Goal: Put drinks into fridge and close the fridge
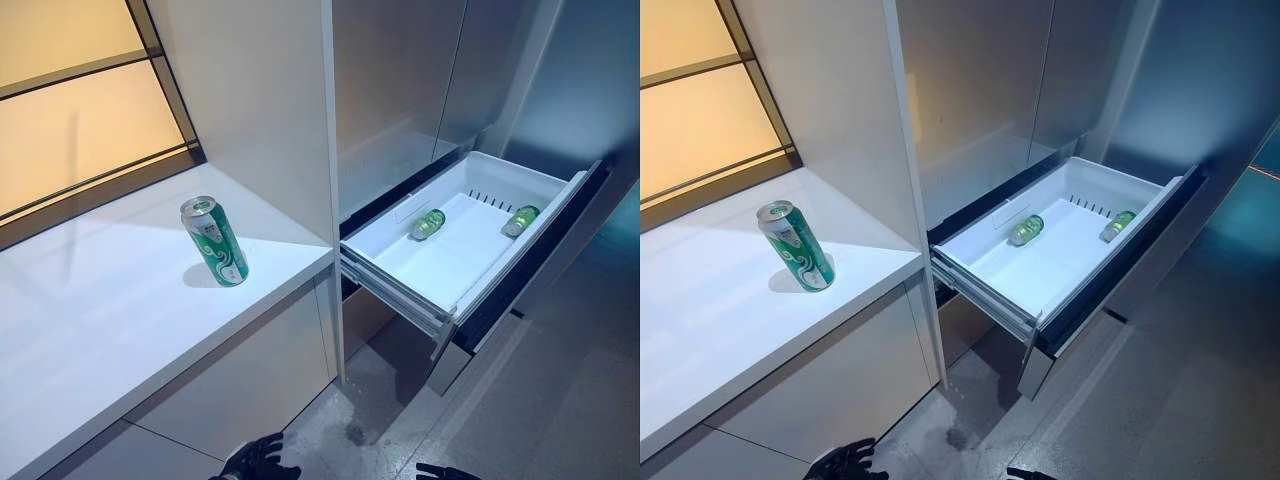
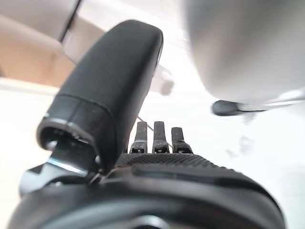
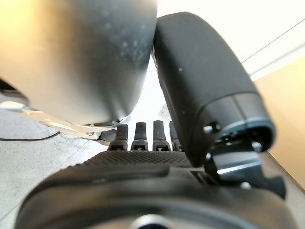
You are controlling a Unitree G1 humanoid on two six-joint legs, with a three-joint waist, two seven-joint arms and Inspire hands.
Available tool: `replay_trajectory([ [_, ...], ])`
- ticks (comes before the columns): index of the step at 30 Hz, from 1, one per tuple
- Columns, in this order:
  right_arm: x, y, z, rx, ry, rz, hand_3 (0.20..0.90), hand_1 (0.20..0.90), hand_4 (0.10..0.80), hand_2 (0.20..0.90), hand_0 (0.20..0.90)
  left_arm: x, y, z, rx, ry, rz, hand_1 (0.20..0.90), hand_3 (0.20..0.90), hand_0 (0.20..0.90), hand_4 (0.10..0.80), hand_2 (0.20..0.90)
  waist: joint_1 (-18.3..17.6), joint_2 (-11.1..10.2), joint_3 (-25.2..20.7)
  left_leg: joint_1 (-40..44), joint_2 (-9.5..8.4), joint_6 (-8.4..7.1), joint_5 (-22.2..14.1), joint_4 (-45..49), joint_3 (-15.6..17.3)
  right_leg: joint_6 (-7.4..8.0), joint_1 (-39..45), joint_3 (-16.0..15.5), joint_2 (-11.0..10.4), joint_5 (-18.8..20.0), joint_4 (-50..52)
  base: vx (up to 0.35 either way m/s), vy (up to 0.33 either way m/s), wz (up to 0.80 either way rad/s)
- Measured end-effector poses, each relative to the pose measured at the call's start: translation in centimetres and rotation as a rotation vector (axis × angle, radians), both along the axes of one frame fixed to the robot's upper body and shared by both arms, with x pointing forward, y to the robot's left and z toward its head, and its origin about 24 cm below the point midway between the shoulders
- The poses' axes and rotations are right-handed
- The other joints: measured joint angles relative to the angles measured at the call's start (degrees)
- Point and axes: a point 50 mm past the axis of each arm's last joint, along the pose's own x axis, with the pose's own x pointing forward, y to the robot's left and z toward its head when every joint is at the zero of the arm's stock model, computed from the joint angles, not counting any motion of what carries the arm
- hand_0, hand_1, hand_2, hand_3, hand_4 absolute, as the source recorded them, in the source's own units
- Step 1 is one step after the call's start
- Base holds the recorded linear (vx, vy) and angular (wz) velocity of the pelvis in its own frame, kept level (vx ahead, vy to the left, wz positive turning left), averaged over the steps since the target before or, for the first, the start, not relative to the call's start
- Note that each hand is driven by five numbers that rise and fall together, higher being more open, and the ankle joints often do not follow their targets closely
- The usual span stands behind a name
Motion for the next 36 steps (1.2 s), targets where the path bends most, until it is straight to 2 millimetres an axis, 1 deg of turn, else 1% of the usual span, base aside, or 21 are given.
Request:
replay_trajectory([
  [1,0.5,-0.1,0.1,-0.002,-0.01,0.004,0.9,0.9,0.8,0.9,0.9,1.1,-0.3,0.7,-0.01,-0.061,-0.032,0.9,0.9,0.9,0.8,0.9,-0.06,0.34,0.31,0.02,0.01,0.04,0.05,0.01,0.0,0.01,-0.02,0.01,-0.08,0.01,0.0,-0.038,0.044,-0.01],
  [3,0.6,-0.3,0.2,-0.008,-0.014,0.005,0.9,0.9,0.8,0.9,0.9,3.5,-1.0,2.5,-0.028,-0.178,-0.12,0.9,0.9,0.9,0.8,0.9,-0.06,0.93,0.72,-0.08,-0.03,0.12,0.16,-0.09,0.0,0.04,-0.17,0.02,-0.15,0.01,0.0,-0.04,0.043,0.0],
  [4,0.8,-0.5,0.3,-0.014,-0.017,0.006,0.9,0.9,0.8,0.9,0.9,5.1,-1.2,4.0,-0.052,-0.254,-0.181,0.9,0.9,0.9,0.8,0.9,-0.04,1.45,1.01,-0.05,-0.05,0.15,0.19,-0.11,-0.01,0.06,-0.15,0.02,-0.19,0.01,0.0,-0.039,0.032,0.0],
  [6,1.0,-0.8,0.4,-0.021,-0.021,0.007,0.9,0.9,0.8,0.9,0.9,7.4,-1.1,6.8,-0.109,-0.337,-0.258,0.9,0.9,0.9,0.8,0.9,0.01,2.15,1.33,-0.1,-0.02,0.14,0.22,-0.14,-0.06,0.07,-0.19,0.02,-0.16,0.0,0.0,-0.018,0.011,0.0],
  [7,0.9,-0.9,0.4,-0.024,-0.02,0.007,0.9,0.9,0.8,0.9,0.9,8.0,-1.1,7.6,-0.129,-0.359,-0.274,0.9,0.9,0.9,0.8,0.9,0.06,2.34,1.36,-0.11,-0.02,0.13,0.22,-0.19,-0.09,0.08,-0.2,0.01,-0.12,-0.01,0.0,0.0,0.0,0.0],
  [9,0.9,-1.3,0.6,-0.033,-0.02,0.007,0.9,0.9,0.8,0.9,0.9,9.8,-1.4,10.2,-0.254,-0.401,-0.295,0.9,0.9,0.9,0.8,0.9,0.22,3.23,1.28,-0.01,0.0,0.16,0.26,-0.38,-0.18,0.13,-0.18,0.0,-0.09,-0.01,0.0,0.0,0.0,0.0],
  [10,0.9,-1.5,0.6,-0.037,-0.021,0.006,0.9,0.9,0.8,0.9,0.9,10.5,-1.9,11.8,-0.33,-0.421,-0.311,0.9,0.9,0.9,0.8,0.9,0.25,3.5,1.26,0.0,-0.01,0.17,0.26,-0.48,-0.19,0.17,-0.19,-0.02,-0.08,0.01,0.0,0.0,0.0,0.0],
  [11,0.9,-1.5,0.6,-0.038,-0.018,0.005,0.9,0.9,0.8,0.9,0.9,10.7,-2.2,12.7,-0.378,-0.434,-0.322,0.9,0.9,0.9,0.8,0.9,0.31,3.58,1.28,0.02,0.0,0.17,0.27,-0.53,-0.2,0.19,-0.18,-0.04,-0.05,0.0,0.0,0.0,0.0,0.0],
  [13,0.8,-1.6,0.6,-0.04,-0.019,-0.002,0.9,0.9,0.8,0.9,0.9,11.3,-4.1,16.4,-0.581,-0.498,-0.378,0.9,0.9,0.9,0.8,0.9,1.04,3.63,1.3,0.12,0.0,0.17,0.28,-0.63,-0.26,0.26,-0.1,-0.06,0.16,-0.05,0.0,0.02,-0.045,0.01],
  [14,0.7,-1.6,0.6,-0.04,-0.018,-0.003,0.9,0.9,0.8,0.9,0.9,11.4,-4.6,17.2,-0.63,-0.513,-0.393,0.9,0.9,0.9,0.8,0.9,1.27,3.62,1.3,0.17,0.0,0.17,0.28,-0.63,-0.28,0.27,-0.05,-0.06,0.18,-0.06,0.0,0.032,-0.049,0.01],
  [17,0.3,-1.6,0.5,-0.039,-0.012,-0.007,0.9,0.9,0.8,0.9,0.9,11.3,-7.0,20.6,-0.892,-0.592,-0.421,0.9,0.9,0.9,0.8,0.9,1.83,3.41,1.44,0.7,-0.03,0.17,0.28,-0.66,-0.38,0.36,0.45,-0.08,0.21,-0.12,-0.01,0.047,-0.042,0.0],
  [21,0.0,-1.5,0.4,-0.039,-0.018,-0.007,0.9,0.9,0.8,0.9,0.9,11.1,-8.0,23.0,-1.131,-0.67,-0.401,0.9,0.9,0.9,0.8,0.9,1.78,3.18,1.4,1.08,0.02,0.17,0.28,-0.67,-0.41,0.27,0.77,-0.04,0.25,-0.06,-0.02,0.039,-0.034,-0.01],
  [25,-0.5,-1.4,0.3,-0.039,-0.02,-0.006,0.9,0.9,0.8,0.9,0.9,11.1,-7.4,24.6,-1.29,-0.747,-0.373,0.9,0.9,0.9,0.8,0.9,1.77,2.94,0.85,1.41,0.11,0.13,0.32,-0.67,-0.4,0.21,1.02,0.01,0.35,-0.03,-0.02,0.037,-0.024,-0.01],
  [28,-0.7,-1.2,0.2,-0.045,-0.014,-0.002,0.9,0.9,0.8,0.9,0.9,11.1,-6.5,26.1,-1.364,-0.871,-0.343,0.9,0.9,0.9,0.8,0.9,1.75,2.44,0.52,1.89,0.1,0.14,0.31,-0.69,-0.4,0.22,1.52,0.02,0.33,-0.04,-0.02,0.0,0.0,0.0],
  [32,-0.9,-0.8,0.0,-0.041,-0.006,-0.002,0.9,0.9,0.8,0.9,0.9,11.1,-4.3,28.5,-1.298,-1.109,-0.298,0.9,0.9,0.9,0.8,0.9,1.82,1.78,-0.2,1.92,0.06,0.14,0.31,-0.7,-0.41,0.21,1.57,0.02,0.3,-0.02,-0.02,0.0,0.0,0.0],
  [34,-1.1,-0.5,-0.1,-0.036,0.0,-0.003,0.9,0.9,0.8,0.9,0.9,11.3,-3.0,29.6,-1.215,-1.22,-0.227,0.9,0.9,0.9,0.8,0.9,1.88,1.48,-0.86,1.93,0.08,0.14,0.31,-0.7,-0.42,0.21,1.6,0.01,0.31,-0.03,-0.02,0.0,0.0,0.0],
  [36,-1.3,-0.4,-0.2,-0.036,0.006,-0.004,0.9,0.9,0.8,0.9,0.9,11.6,-1.4,30.6,-1.089,-1.334,-0.135,0.9,0.9,0.9,0.8,0.9,1.99,1.28,-1.19,1.92,0.07,0.14,0.31,-0.7,-0.45,0.21,1.6,0.0,0.3,-0.03,-0.03,0.0,0.0,0.0],
])
